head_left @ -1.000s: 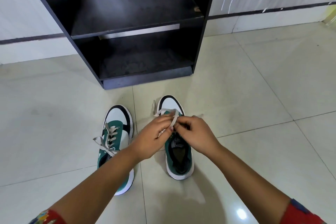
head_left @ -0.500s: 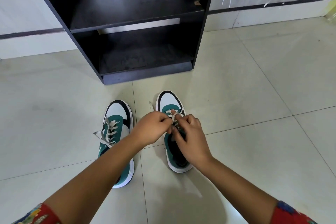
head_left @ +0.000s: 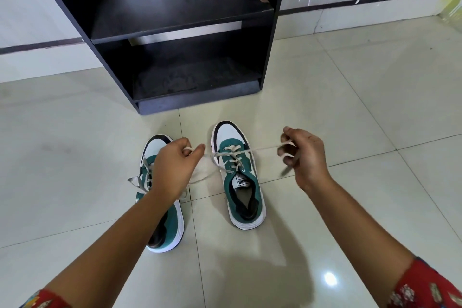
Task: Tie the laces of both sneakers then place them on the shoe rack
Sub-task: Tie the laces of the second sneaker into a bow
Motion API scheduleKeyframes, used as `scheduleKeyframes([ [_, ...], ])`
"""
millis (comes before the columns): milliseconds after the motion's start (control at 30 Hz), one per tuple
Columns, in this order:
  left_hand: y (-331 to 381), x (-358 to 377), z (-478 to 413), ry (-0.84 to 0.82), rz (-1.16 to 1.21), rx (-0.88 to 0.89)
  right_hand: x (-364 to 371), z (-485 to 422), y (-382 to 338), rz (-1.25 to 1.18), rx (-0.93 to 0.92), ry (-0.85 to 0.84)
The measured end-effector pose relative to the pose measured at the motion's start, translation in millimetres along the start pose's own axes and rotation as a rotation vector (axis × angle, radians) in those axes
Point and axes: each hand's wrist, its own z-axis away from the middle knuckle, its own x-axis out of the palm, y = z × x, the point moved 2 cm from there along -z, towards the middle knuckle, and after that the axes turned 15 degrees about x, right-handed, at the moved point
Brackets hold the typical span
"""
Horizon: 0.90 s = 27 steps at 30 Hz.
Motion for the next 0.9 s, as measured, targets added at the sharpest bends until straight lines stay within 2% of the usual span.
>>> scheduleKeyframes([
  [67, -12, 0, 4, -0.157, -0.293, 0.038, -14, -7, 3, 0.341, -0.111, 0.208],
  [133, -22, 4, 11, -0.394, -0.606, 0.109, -29, -14, 13, 0.844, -0.224, 0.405],
  [167, -26, 9, 16, -0.493, -0.719, 0.138, -36, -18, 21, 1.088, -0.219, 0.451],
  [233, -33, 20, 25, -0.624, -0.847, 0.202, -45, -19, 39, 1.546, -0.037, 0.389],
  [300, -31, 27, 27, -0.561, -0.662, 0.301, -49, -21, 58, 1.851, 0.081, 0.255],
  [333, -28, 30, 27, -0.507, -0.500, 0.320, -45, -22, 62, 1.850, 0.011, 0.212],
  [400, -21, 36, 27, -0.433, -0.234, 0.274, -28, -15, 59, 1.626, -0.221, 0.133],
  [500, -17, 45, 31, -0.392, -0.129, 0.212, 1, -4, 49, 1.328, -0.376, 0.009],
  [600, -12, 44, 32, -0.339, -0.188, 0.257, 13, 0, 48, 1.314, -0.344, -0.021],
  [667, -10, 39, 32, -0.325, -0.231, 0.266, 6, -5, 46, 1.204, -0.231, -0.050],
  [733, -14, 34, 31, -0.307, -0.244, 0.224, -9, -10, 39, 1.102, -0.135, 0.009],
  [800, -21, 30, 30, -0.286, -0.234, 0.182, -22, -15, 36, 1.168, -0.077, 0.059],
  [900, -18, 36, 31, -0.352, -0.113, 0.155, -21, -15, 45, 1.382, -0.091, -0.038],
])
